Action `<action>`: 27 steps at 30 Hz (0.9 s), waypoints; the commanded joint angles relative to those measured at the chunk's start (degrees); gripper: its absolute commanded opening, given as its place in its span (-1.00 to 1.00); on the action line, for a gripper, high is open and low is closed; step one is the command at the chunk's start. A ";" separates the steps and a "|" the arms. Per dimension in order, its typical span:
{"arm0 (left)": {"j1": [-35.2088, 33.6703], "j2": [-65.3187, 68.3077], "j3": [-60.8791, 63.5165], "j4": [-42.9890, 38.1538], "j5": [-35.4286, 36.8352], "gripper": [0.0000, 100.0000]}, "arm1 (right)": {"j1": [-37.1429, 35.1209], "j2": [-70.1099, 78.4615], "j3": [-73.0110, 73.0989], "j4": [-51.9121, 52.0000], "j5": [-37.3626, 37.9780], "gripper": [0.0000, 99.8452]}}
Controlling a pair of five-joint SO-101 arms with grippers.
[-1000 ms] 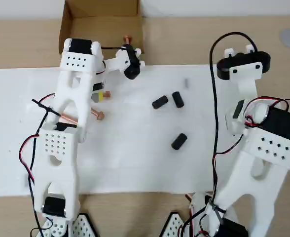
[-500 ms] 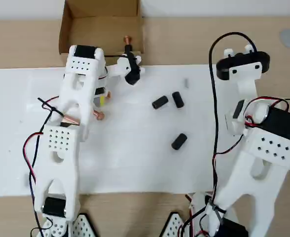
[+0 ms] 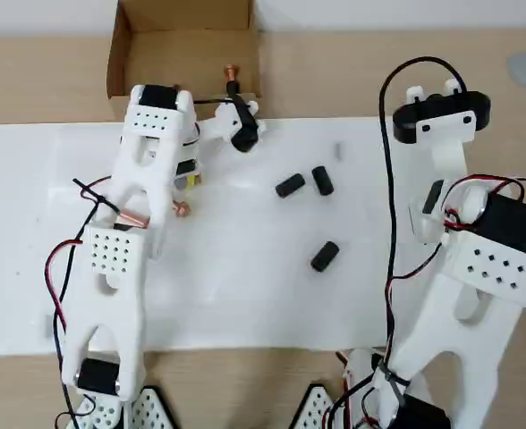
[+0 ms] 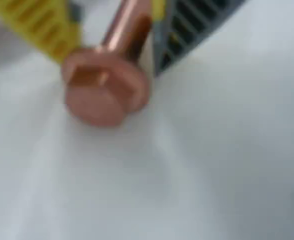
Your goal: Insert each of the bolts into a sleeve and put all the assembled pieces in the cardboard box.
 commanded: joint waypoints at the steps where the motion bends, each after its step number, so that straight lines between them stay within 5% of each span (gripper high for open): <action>1: 0.18 2.59 -4.92 -3.69 0.79 -0.95 | 0.66 -1.63 0.04 -1.05 0.18 -0.57; 9: 0.18 2.24 -13.01 -3.34 4.66 -0.97 | 0.75 -1.80 0.04 -0.97 0.09 -0.57; 14: 0.26 2.15 -24.00 7.38 4.48 -0.97 | 0.75 -1.89 0.04 -0.97 0.09 -0.57; 18: -0.44 2.07 -27.34 7.91 5.63 -0.97 | 0.75 -1.89 0.04 -0.97 0.09 -0.57; 27: -1.76 -11.21 -11.08 7.91 5.71 -0.97 | 1.01 -1.98 -0.22 -0.88 0.09 -0.57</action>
